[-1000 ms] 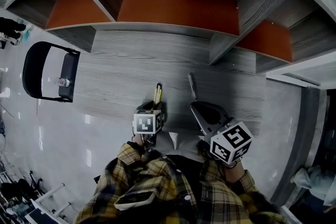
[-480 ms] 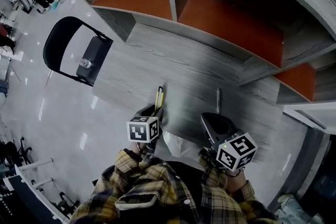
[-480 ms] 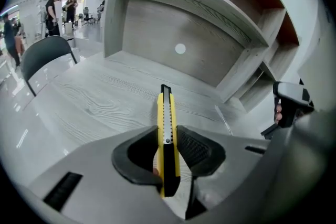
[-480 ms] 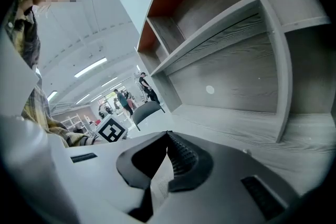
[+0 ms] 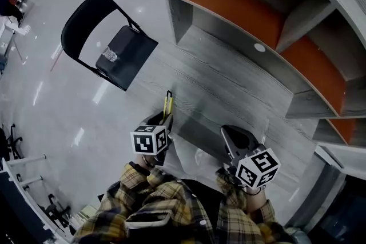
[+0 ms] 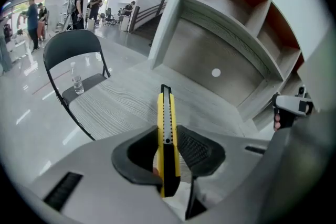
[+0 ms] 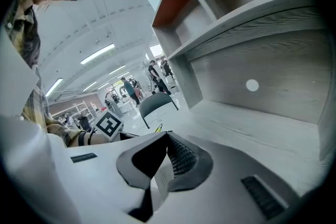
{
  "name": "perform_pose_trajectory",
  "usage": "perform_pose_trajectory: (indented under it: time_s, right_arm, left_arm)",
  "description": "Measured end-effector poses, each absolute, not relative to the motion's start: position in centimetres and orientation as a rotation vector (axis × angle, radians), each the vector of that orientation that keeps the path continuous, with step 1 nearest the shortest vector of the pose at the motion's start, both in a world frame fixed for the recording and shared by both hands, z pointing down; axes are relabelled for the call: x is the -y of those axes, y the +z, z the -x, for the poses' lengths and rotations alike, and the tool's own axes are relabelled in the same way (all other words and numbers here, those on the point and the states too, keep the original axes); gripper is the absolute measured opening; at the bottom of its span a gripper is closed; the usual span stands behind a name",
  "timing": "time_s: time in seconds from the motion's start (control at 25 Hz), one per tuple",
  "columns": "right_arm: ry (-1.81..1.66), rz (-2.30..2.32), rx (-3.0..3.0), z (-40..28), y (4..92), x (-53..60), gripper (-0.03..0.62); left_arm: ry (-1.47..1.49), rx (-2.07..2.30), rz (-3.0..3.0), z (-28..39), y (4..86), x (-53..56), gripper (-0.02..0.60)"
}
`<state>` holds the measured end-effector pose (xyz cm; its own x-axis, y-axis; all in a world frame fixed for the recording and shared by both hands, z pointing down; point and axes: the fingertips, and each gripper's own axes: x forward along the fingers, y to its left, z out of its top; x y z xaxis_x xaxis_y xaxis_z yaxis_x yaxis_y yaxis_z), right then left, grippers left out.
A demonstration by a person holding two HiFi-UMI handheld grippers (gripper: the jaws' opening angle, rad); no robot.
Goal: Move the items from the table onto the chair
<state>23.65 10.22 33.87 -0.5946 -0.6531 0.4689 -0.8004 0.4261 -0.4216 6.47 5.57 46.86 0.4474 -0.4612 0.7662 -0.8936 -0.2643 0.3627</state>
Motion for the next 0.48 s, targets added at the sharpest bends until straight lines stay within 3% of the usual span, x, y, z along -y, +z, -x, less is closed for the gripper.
perform_pose_trajectory:
  time_s: [0.48]
  right_arm:
    - [0.895,-1.155,2.439,0.2,35.7,2.9,0.018]
  left_arm:
    - [0.669,1.171,-1.871,14.6,48.4,8.2,0.117]
